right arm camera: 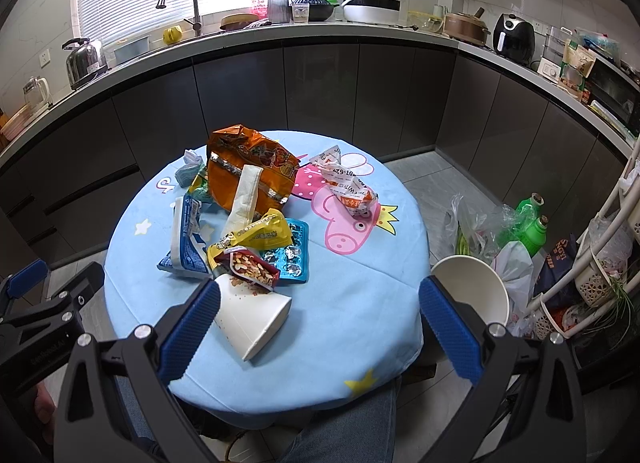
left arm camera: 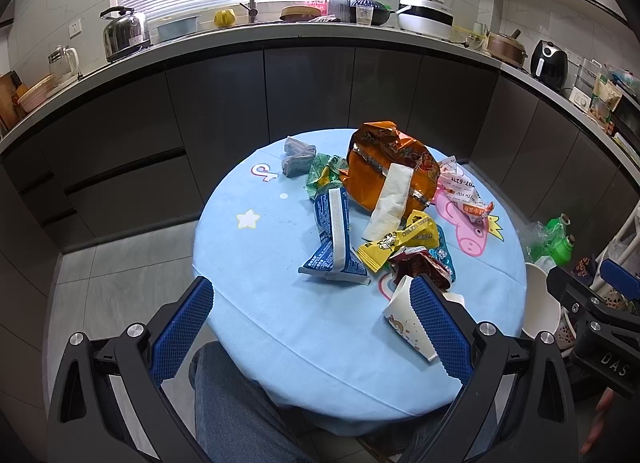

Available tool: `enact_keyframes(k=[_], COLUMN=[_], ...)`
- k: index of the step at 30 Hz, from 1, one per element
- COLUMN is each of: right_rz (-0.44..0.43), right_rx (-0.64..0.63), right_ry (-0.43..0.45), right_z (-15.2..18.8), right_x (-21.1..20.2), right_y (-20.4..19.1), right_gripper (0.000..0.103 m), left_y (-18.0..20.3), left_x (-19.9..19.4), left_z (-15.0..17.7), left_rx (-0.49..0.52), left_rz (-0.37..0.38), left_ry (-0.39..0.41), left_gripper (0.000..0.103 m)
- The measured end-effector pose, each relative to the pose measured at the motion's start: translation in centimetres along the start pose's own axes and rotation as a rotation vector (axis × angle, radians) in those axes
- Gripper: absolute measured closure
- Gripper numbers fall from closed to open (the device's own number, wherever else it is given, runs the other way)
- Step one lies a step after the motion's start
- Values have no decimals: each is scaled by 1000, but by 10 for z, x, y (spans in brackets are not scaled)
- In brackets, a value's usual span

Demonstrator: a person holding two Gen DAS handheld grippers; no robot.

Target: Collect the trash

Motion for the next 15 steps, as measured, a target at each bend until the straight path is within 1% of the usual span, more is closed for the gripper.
enact_keyframes(k=[15], right_rz=[-1], right_rx=[-1], right_ry=[2], right_z=[-1], right_x=[-1], right_y=[-1], right_gripper=[3], left_y=[1], left_x=[-3], left_z=[0], left_rx=[-2], left_rz=[2], left_ry=[0], left_gripper=[9])
Point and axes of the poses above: each gripper's, at about its wrist camera, not at the fingertips, and x roughly the way its jaws point, y to its right, z to its underside, the point moved 2 cm from there along x, roughly the way its jaws point, and after that the axes turned 3 degrees about z, right-handed, at the moved point
